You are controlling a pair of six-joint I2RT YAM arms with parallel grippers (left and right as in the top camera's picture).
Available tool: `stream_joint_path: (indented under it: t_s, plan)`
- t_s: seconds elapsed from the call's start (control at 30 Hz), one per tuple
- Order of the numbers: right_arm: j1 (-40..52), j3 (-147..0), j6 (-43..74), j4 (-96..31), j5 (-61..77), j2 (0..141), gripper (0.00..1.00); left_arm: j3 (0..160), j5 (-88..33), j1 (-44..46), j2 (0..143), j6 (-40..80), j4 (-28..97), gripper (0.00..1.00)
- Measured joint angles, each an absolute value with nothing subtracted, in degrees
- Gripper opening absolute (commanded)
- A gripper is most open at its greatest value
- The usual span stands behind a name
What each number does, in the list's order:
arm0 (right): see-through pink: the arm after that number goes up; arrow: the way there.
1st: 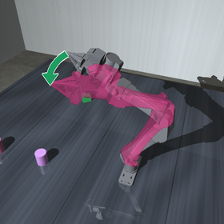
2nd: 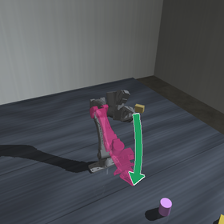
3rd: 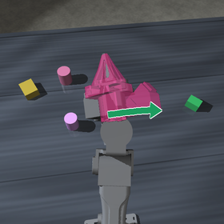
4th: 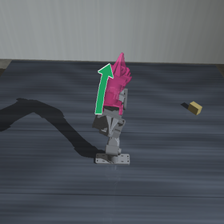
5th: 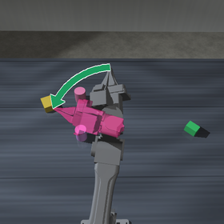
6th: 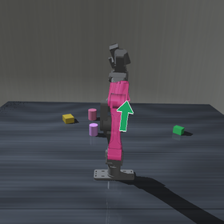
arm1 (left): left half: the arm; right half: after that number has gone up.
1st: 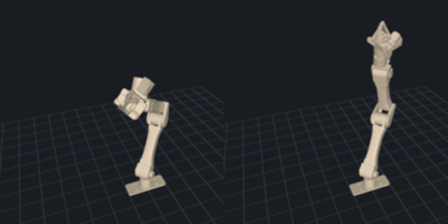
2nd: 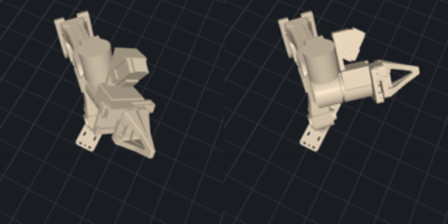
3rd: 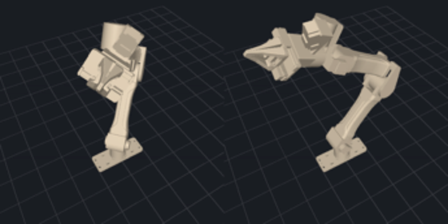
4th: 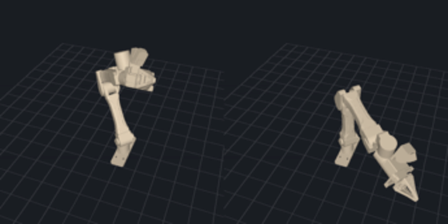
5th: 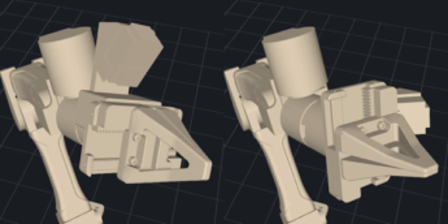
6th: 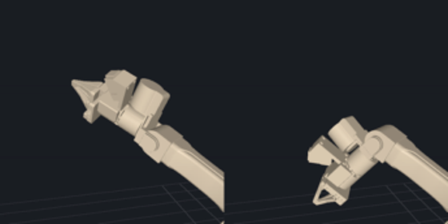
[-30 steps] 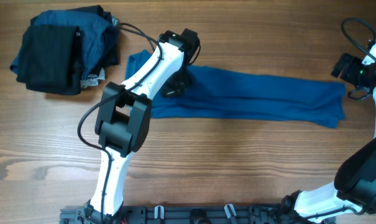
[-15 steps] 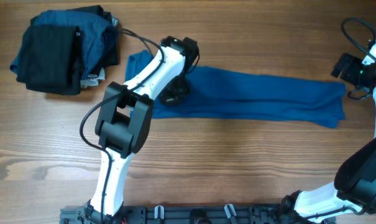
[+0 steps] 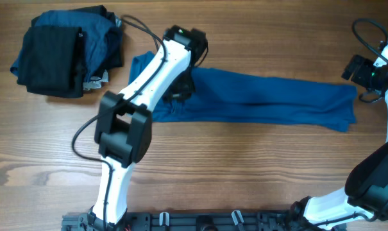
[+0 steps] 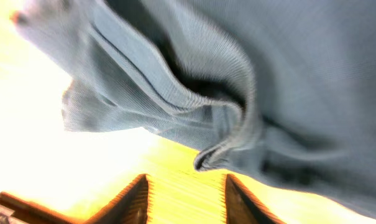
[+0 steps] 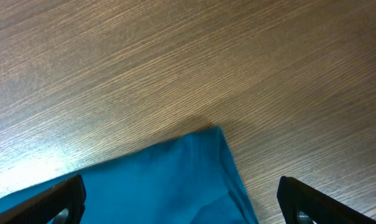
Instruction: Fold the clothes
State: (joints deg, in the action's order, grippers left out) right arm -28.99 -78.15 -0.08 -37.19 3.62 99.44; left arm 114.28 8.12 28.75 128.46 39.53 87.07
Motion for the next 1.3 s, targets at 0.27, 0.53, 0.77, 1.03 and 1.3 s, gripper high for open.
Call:
stream_joint_path:
  t_s: [0.27,0.53,0.77,1.03,1.3]
  plan:
    - [-29.0,-78.1,-0.1,-37.2,3.6,99.4,1.00,115.8,9.8,28.7,126.1,39.7,75.3,0.31]
    - [-29.0,-78.1,-0.1,-37.2,3.6,99.4,1.00,116.0,10.9,27.4,133.7,39.3,74.1,0.16]
    - [-29.0,-78.1,-0.1,-37.2,3.6,99.4,1.00,115.9,11.3,24.7,135.4,38.2,76.2,0.04]
    - [-29.0,-78.1,-0.1,-37.2,3.6,99.4,1.00,112.7,11.4,21.2,135.4,38.0,82.4,0.04]
    - [-29.0,-78.1,-0.1,-37.2,3.6,99.4,1.00,112.1,12.3,18.3,135.4,36.9,89.6,0.04]
